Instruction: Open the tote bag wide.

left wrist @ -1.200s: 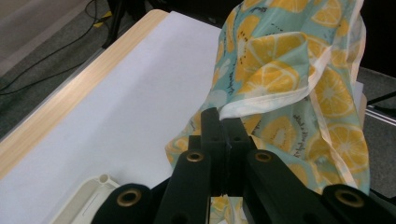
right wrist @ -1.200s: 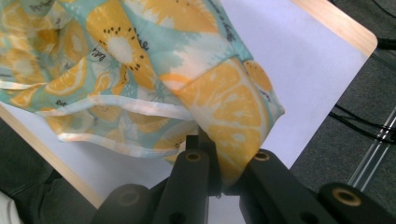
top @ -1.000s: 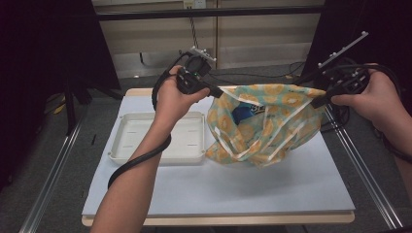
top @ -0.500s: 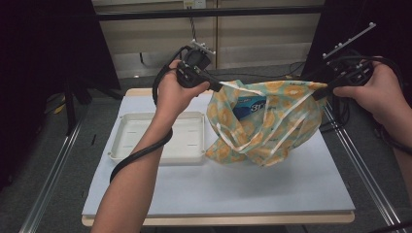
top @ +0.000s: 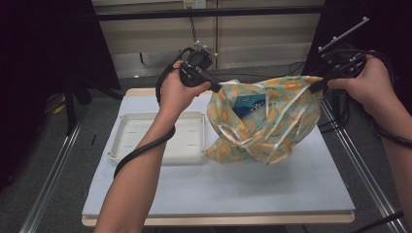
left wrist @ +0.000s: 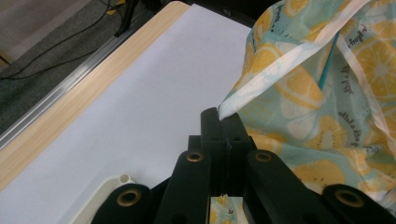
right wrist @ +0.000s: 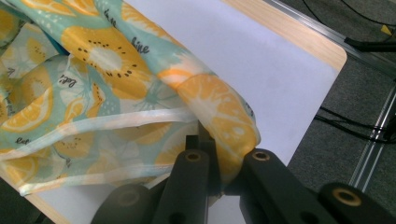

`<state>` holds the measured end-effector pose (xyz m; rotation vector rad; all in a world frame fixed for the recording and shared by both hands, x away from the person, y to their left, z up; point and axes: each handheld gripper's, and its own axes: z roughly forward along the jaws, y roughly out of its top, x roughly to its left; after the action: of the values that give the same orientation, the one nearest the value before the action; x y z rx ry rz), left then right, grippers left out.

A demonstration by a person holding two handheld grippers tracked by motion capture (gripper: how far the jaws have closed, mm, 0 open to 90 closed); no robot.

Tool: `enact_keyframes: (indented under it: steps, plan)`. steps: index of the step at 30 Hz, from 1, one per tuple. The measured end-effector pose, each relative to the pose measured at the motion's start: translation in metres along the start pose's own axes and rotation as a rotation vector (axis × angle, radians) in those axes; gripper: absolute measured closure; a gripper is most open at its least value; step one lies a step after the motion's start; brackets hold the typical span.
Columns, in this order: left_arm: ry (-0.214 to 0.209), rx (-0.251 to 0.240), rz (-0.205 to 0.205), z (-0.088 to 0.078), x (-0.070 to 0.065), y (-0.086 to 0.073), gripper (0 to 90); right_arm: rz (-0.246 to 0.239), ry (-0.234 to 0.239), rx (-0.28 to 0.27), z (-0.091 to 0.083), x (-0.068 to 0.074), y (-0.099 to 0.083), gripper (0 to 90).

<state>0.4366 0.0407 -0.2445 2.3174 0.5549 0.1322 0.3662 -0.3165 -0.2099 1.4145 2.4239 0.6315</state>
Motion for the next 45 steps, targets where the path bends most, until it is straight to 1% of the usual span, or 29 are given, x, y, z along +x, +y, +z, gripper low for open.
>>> enact_keyframes:
  steps: [2,3,6,7,8,10,11,13,14,16,17,18,21,23,24,26,28,29,30,32,33,34,35,38,40,41,42,44,45]
  plan:
    - [-0.008,0.013,-0.001,0.005,0.002,-0.001,90.0,0.004,-0.001,0.003,0.003,-0.001,0.001,90.0]
    - [-0.013,0.011,-0.006,0.008,0.002,-0.002,90.0,0.004,0.001,0.002,0.004,-0.002,0.001,90.0]
    - [-0.018,0.022,-0.003,0.012,0.003,-0.003,90.0,0.005,-0.002,0.019,0.009,-0.002,0.002,90.0]
    - [-0.019,0.029,-0.009,0.016,0.003,-0.005,90.0,0.000,-0.003,0.029,0.012,-0.002,0.002,90.0]
    - [-0.023,0.034,-0.006,0.018,0.004,-0.005,90.0,0.004,0.000,0.035,0.014,-0.003,0.001,90.0]
    - [-0.025,0.043,-0.008,0.020,0.004,-0.006,90.0,0.008,0.002,0.038,0.017,-0.003,0.001,90.0]
    - [-0.031,0.046,-0.012,0.025,0.005,-0.008,90.0,0.010,0.011,0.042,0.021,-0.005,-0.001,90.0]
    - [-0.032,0.051,-0.013,0.026,0.006,-0.009,90.0,0.013,0.008,0.042,0.022,-0.005,-0.001,90.0]
    - [-0.033,0.054,-0.014,0.029,0.006,-0.010,90.0,0.013,0.020,0.051,0.026,-0.007,-0.003,90.0]
    - [-0.039,0.063,-0.017,0.032,0.007,-0.011,90.0,0.011,0.016,0.055,0.027,-0.007,-0.003,90.0]
    - [-0.042,0.064,-0.018,0.035,0.007,-0.013,90.0,0.005,0.028,0.061,0.030,-0.007,-0.005,90.0]
    - [-0.047,0.071,-0.017,0.037,0.007,-0.013,90.0,0.010,0.025,0.064,0.032,-0.007,-0.005,90.0]
    - [-0.053,0.069,-0.019,0.041,0.005,-0.015,90.0,0.012,0.036,0.072,0.036,-0.008,-0.007,90.0]
    - [-0.056,0.079,-0.020,0.044,0.006,-0.016,90.0,0.011,0.035,0.075,0.040,-0.008,-0.009,90.0]
    - [-0.059,0.068,-0.033,0.045,0.005,-0.018,90.0,0.010,0.038,0.080,0.041,-0.008,-0.010,90.0]
    - [-0.059,0.070,-0.029,0.046,0.005,-0.019,90.0,0.015,0.037,0.087,0.043,-0.008,-0.010,90.0]
    - [-0.064,0.078,-0.022,0.047,0.005,-0.021,90.0,0.000,0.047,0.096,0.048,-0.006,-0.013,90.0]
    - [-0.062,0.078,-0.023,0.048,0.005,-0.023,90.0,0.007,0.046,0.103,0.049,-0.005,-0.013,90.0]
    - [-0.066,0.080,-0.023,0.048,0.006,-0.025,89.9,-0.007,0.051,0.104,0.051,-0.005,-0.014,90.0]
    - [-0.060,0.070,-0.026,0.048,0.006,-0.028,89.4,-0.007,0.056,0.107,0.053,-0.003,-0.015,90.0]
    - [-0.057,0.074,-0.027,0.048,0.006,-0.030,88.4,-0.006,0.057,0.109,0.053,-0.002,-0.015,90.0]
    - [-0.056,0.072,-0.023,0.048,0.006,-0.031,85.9,-0.008,0.056,0.112,0.053,-0.002,-0.015,90.0]
    - [-0.045,0.076,-0.017,0.047,0.006,-0.033,81.8,-0.009,0.053,0.110,0.054,-0.001,-0.015,90.0]
    - [-0.036,0.062,-0.029,0.044,0.007,-0.038,71.6,-0.010,0.050,0.117,0.053,0.000,-0.016,90.0]
    - [-0.028,0.068,-0.021,0.042,0.006,-0.040,61.0,-0.005,0.051,0.122,0.052,0.000,-0.016,90.0]
    - [-0.023,0.067,-0.019,0.040,0.006,-0.041,61.0,-0.005,0.051,0.122,0.052,0.000,-0.016,90.0]
    - [-0.018,0.059,-0.012,0.035,0.005,-0.045,53.2,-0.014,0.053,0.114,0.052,0.000,-0.017,90.0]
    - [-0.011,0.060,-0.018,0.032,0.003,-0.049,46.4,-0.016,0.055,0.117,0.052,0.001,-0.018,90.0]
    - [-0.011,0.064,-0.014,0.031,0.003,-0.051,43.8,-0.014,0.056,0.120,0.052,0.001,-0.018,90.0]
